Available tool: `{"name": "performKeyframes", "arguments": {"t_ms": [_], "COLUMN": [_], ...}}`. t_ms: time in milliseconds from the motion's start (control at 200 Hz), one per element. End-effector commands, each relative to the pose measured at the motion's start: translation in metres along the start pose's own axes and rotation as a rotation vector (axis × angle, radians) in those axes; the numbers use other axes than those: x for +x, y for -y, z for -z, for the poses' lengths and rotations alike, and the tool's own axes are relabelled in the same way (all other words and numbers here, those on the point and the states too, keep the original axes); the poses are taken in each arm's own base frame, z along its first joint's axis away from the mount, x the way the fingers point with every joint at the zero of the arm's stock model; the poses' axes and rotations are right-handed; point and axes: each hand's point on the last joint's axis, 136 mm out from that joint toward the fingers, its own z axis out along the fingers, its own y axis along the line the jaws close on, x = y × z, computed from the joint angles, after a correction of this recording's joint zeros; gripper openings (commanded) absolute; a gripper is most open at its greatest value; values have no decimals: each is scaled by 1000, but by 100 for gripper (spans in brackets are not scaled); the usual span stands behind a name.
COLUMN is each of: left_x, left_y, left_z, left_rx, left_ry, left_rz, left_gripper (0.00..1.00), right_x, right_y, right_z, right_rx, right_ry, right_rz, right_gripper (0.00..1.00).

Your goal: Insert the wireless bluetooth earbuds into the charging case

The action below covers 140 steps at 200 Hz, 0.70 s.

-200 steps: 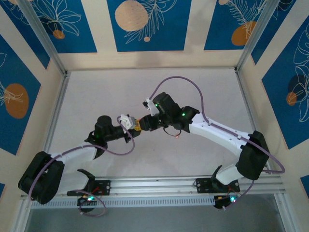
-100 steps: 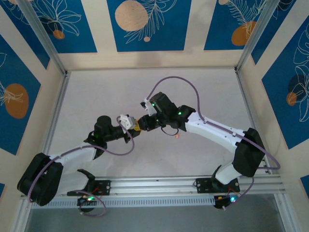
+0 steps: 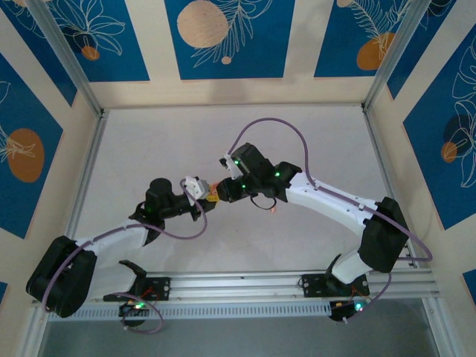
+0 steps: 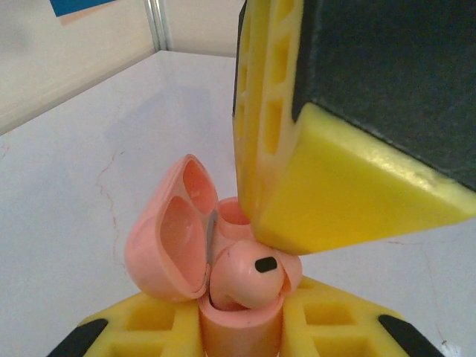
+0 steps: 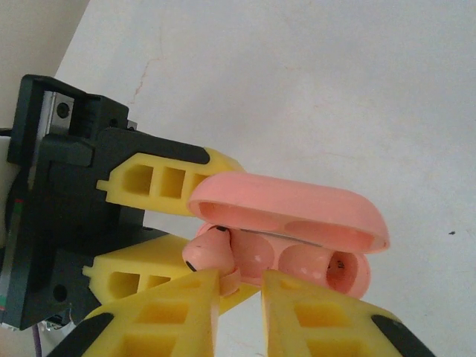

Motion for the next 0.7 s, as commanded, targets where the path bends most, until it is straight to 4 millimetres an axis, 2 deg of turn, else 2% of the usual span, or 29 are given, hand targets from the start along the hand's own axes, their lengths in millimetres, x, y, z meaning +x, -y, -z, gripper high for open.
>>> {"name": "performKeyframes", "arguments": {"t_ms": [0,95,290,485,695], "left_x": [-9,-10,-10,-10,-11], "left_y": [8,8,8,8,9], "left_z": [1,2,2,1,1], "left_rx": [20,20,20,20,23], "left_ry": [32,33,34,31,33], "left_rz": [-54,-54,-56,-55,-53], "left_gripper": [23,23,23,22,22], "right_x": [-6,-7,-8,-9,-2], "right_y": [-3,-3,1,-24,-24], "right_z": [14,17,21,29,19], "right_rx": [-5,-12,-1,-122,-115], "right_ry": [39,51,58,89,45], "right_rz": [11,11,5,77,88], "right_gripper": [24,28,28,29,35]}}
